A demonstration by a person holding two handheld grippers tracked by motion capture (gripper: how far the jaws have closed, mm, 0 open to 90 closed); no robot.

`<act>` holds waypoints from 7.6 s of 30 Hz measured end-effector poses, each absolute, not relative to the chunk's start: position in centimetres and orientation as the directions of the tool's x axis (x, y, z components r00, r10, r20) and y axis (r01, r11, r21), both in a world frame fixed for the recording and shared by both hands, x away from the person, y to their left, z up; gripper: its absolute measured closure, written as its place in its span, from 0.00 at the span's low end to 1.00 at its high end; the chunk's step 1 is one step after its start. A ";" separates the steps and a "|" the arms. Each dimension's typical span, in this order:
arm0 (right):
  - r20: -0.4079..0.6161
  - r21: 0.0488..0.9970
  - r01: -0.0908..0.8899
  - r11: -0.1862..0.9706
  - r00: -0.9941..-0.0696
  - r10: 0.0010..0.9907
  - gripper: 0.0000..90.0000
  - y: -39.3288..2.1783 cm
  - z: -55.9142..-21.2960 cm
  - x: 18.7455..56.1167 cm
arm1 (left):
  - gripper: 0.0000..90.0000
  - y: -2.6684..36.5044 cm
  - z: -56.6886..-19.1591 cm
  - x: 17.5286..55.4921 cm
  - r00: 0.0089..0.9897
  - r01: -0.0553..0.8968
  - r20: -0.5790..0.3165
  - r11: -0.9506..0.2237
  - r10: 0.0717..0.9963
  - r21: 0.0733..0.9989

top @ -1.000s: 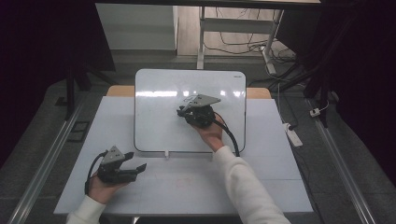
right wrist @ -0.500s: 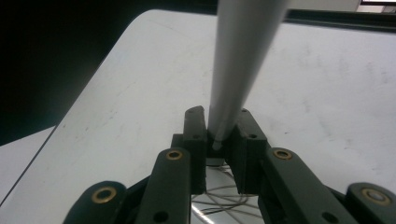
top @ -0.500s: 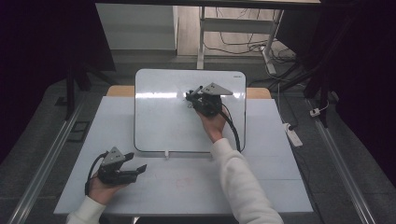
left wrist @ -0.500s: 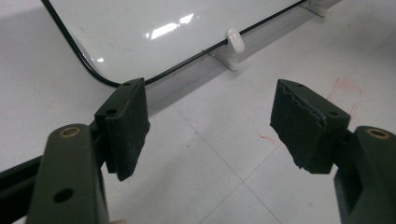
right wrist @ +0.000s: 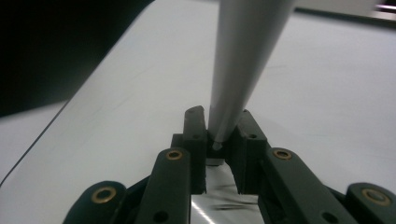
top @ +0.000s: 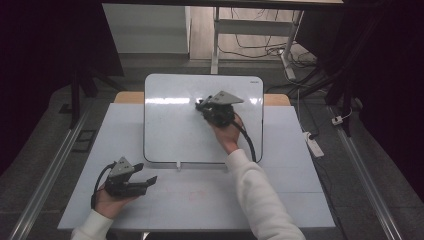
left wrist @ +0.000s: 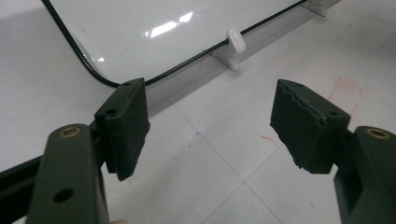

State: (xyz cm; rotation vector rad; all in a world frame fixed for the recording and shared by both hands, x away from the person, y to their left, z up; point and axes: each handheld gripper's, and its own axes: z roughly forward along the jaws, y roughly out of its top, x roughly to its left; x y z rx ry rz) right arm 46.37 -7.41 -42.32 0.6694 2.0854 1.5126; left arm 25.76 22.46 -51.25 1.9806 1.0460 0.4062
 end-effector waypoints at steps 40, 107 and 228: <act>-0.040 0.969 0.138 0.204 -0.729 0.683 0.86 -11.0 -42.9 46.0 | 0.31 22.0 -51.4 26.0 0.604 0.525 -0.082 -0.318 0.793 0.790; 0.033 0.982 0.165 0.098 -0.650 0.759 0.86 -15.2 -43.5 45.2 | 0.31 21.7 -51.5 26.2 0.609 0.524 -0.081 -0.324 0.789 0.788; 0.221 0.866 0.369 0.337 -0.888 0.404 0.86 -14.0 -48.4 33.3 | 0.33 8.0 -44.0 28.7 0.811 0.227 0.057 -0.403 0.583 0.887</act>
